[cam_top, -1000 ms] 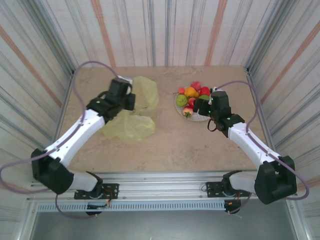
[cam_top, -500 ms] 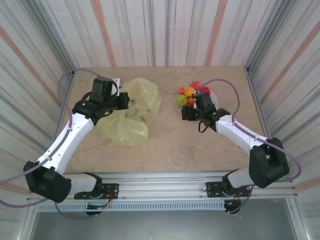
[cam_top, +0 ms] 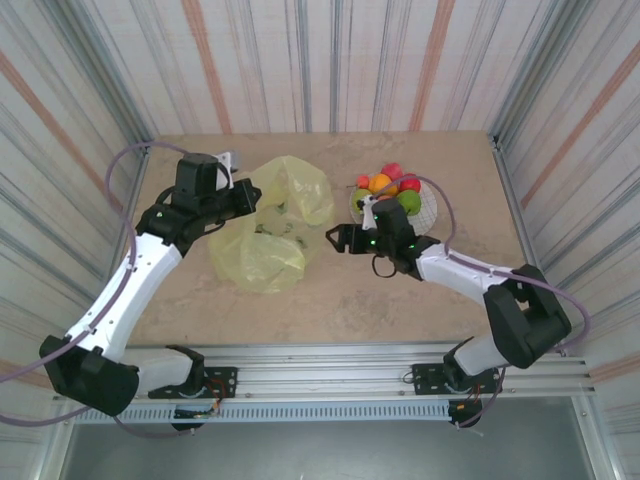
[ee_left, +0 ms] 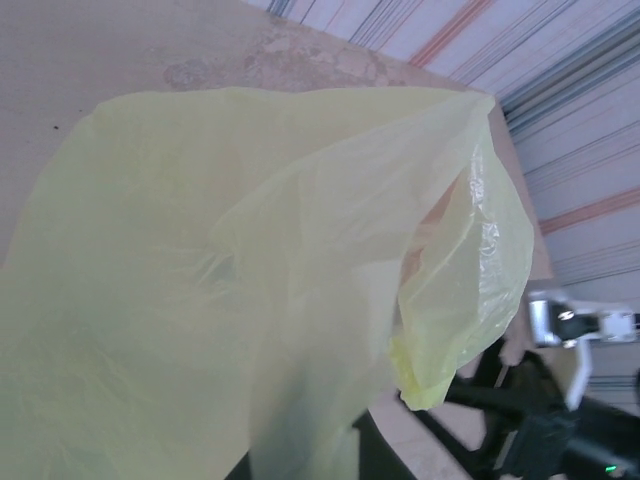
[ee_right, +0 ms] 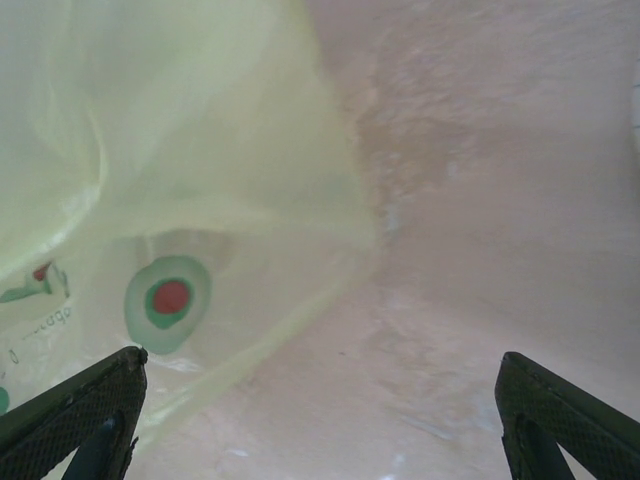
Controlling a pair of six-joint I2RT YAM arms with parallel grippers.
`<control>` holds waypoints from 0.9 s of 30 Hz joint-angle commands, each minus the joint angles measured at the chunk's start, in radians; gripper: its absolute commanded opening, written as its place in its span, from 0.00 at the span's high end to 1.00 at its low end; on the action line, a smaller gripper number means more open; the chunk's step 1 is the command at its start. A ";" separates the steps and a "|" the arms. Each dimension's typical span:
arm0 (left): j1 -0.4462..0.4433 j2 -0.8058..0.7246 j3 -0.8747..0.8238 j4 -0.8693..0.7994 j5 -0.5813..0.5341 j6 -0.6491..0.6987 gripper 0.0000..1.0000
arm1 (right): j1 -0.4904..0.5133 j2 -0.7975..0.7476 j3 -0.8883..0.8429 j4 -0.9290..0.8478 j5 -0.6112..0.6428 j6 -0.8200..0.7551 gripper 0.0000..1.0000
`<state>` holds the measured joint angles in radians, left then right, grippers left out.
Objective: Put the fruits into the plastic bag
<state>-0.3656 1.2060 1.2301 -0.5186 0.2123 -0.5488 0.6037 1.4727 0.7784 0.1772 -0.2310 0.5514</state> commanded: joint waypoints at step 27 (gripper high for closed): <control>0.004 -0.109 -0.153 0.125 -0.412 0.253 1.00 | 0.032 0.062 0.171 -0.327 0.295 0.139 1.00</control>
<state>-0.3656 1.1263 1.0634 -0.4164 -0.1284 -0.3847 0.6411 1.5295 0.9398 0.0368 -0.0109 0.7723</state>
